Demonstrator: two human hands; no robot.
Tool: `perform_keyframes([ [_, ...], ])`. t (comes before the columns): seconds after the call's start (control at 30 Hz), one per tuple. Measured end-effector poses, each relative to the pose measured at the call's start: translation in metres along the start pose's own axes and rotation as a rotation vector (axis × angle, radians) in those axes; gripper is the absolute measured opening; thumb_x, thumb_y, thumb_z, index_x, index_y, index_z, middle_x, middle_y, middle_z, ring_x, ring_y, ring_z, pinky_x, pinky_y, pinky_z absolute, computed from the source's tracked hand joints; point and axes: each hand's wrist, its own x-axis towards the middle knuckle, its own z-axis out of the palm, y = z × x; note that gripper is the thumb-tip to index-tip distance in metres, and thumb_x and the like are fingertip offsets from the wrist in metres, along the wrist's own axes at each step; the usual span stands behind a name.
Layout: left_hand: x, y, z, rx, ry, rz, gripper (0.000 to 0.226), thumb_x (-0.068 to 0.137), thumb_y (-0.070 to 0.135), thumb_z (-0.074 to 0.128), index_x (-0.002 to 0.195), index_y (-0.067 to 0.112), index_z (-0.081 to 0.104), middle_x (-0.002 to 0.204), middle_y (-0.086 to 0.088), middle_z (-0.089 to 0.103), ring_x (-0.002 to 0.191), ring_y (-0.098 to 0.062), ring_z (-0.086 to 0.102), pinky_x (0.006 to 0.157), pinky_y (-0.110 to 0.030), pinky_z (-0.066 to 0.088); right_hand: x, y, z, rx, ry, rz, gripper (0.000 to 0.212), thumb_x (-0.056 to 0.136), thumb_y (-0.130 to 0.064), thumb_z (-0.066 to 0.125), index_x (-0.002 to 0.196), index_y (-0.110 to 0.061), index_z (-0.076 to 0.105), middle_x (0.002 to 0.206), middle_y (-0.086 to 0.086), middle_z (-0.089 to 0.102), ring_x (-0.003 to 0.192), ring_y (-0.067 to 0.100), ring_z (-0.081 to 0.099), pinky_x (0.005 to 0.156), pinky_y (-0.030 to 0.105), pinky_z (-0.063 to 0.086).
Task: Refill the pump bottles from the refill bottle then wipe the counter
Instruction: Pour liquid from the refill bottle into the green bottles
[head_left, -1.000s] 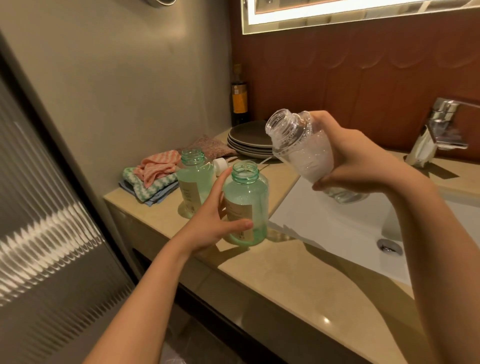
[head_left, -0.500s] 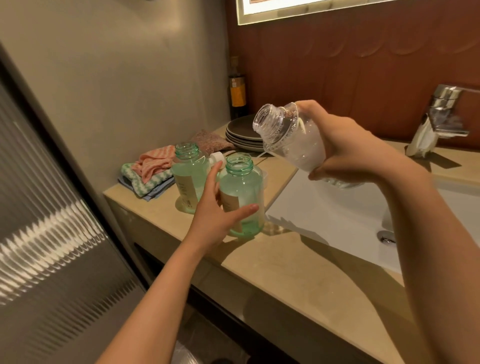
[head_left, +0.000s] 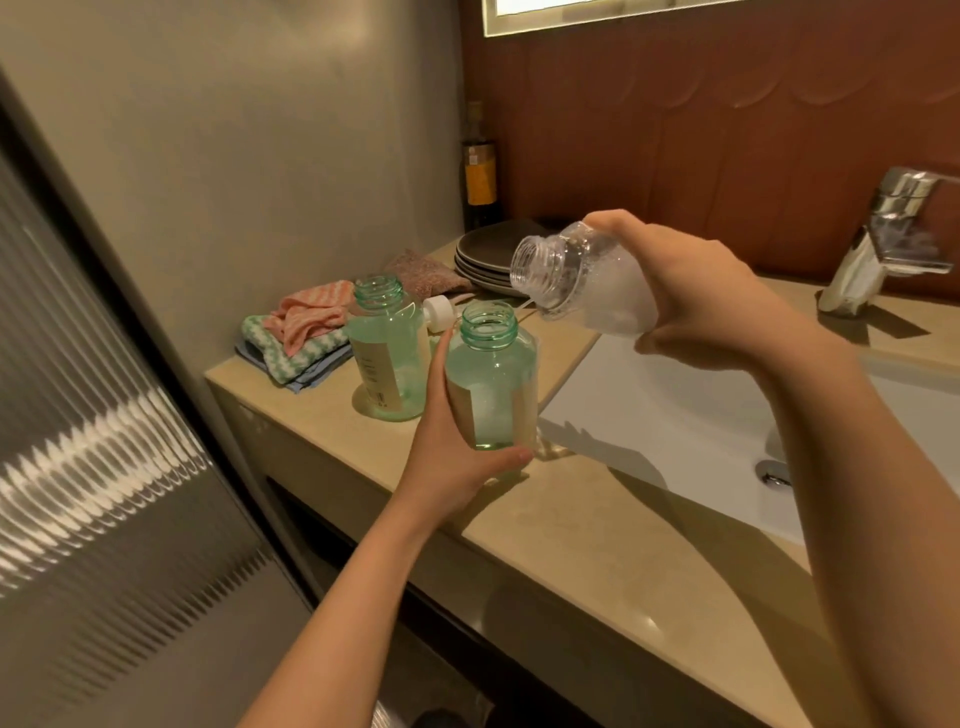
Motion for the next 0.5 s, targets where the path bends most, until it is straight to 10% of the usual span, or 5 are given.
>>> perform_keyframes([
  [0.5,-0.0020,-0.0118,-0.0012,0.123,0.046,-0.023,0.103,0.060,0.010,0.088,0.124,0.059,0.023,0.126,0.032,0.046,0.117,0.017,0.042,0.097,-0.017,0.041,0.0059,0.0032,0.0092,-0.163,0.082,-0.048,0.092,0.072,0.005,0.065,0.138,-0.041,0.019,0.117,0.003,0.049,0.105,0.023,0.043,0.089,0.038,0.032],
])
